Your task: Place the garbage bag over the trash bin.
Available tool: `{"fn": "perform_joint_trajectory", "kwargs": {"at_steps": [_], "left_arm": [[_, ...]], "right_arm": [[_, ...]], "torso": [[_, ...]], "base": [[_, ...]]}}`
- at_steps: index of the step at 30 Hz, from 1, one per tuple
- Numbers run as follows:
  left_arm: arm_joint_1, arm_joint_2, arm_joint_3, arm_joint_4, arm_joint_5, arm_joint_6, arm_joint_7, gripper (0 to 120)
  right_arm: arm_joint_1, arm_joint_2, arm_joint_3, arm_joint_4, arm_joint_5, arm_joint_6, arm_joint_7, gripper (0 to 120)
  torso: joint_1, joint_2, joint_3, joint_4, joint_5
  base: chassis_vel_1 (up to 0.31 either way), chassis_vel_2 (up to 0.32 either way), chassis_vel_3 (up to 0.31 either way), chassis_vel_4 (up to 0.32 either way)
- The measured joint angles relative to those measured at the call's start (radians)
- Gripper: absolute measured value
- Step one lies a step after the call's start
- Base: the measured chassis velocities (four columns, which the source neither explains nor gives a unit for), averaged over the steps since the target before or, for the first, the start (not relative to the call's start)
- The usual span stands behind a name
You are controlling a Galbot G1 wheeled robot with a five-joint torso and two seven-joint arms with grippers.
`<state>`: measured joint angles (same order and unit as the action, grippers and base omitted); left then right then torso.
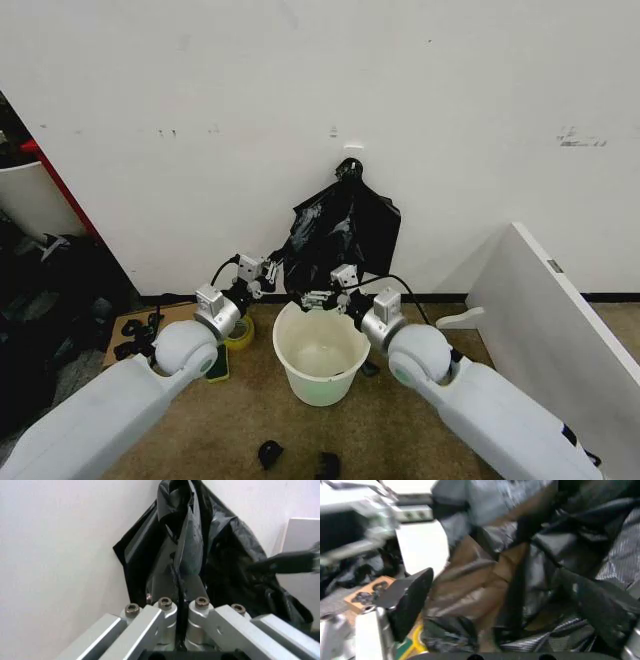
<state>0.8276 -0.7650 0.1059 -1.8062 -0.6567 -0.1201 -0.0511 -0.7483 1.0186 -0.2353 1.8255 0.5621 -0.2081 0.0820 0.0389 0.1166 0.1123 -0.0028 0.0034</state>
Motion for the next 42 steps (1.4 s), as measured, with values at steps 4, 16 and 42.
{"fn": "perform_joint_trajectory", "kwargs": {"at_steps": [4,16,42], "left_arm": [[0.008,-0.004,0.000,-0.006,0.000,0.000,0.000,0],[0.044,-0.008,-0.030,-0.013,0.006,-0.003,0.000,0],[0.266,0.034,-0.174,-0.175,0.032,-0.012,-0.001,0]], "right_arm": [[0.025,0.010,-0.009,-0.047,-0.001,-0.007,0.001,75],[0.016,0.007,0.009,-0.048,-0.030,-0.103,0.062,32],[-0.235,-0.055,0.221,0.222,0.137,0.003,0.036,0]], "torso": [[0.000,0.000,0.000,0.0002,0.0000],[0.000,0.000,0.000,0.0000,0.0000],[0.000,0.000,0.000,0.0003,0.0004]], "base": [[0.000,0.000,0.000,0.000],[0.000,0.000,0.000,0.000],[0.000,0.000,0.000,0.000]]}}
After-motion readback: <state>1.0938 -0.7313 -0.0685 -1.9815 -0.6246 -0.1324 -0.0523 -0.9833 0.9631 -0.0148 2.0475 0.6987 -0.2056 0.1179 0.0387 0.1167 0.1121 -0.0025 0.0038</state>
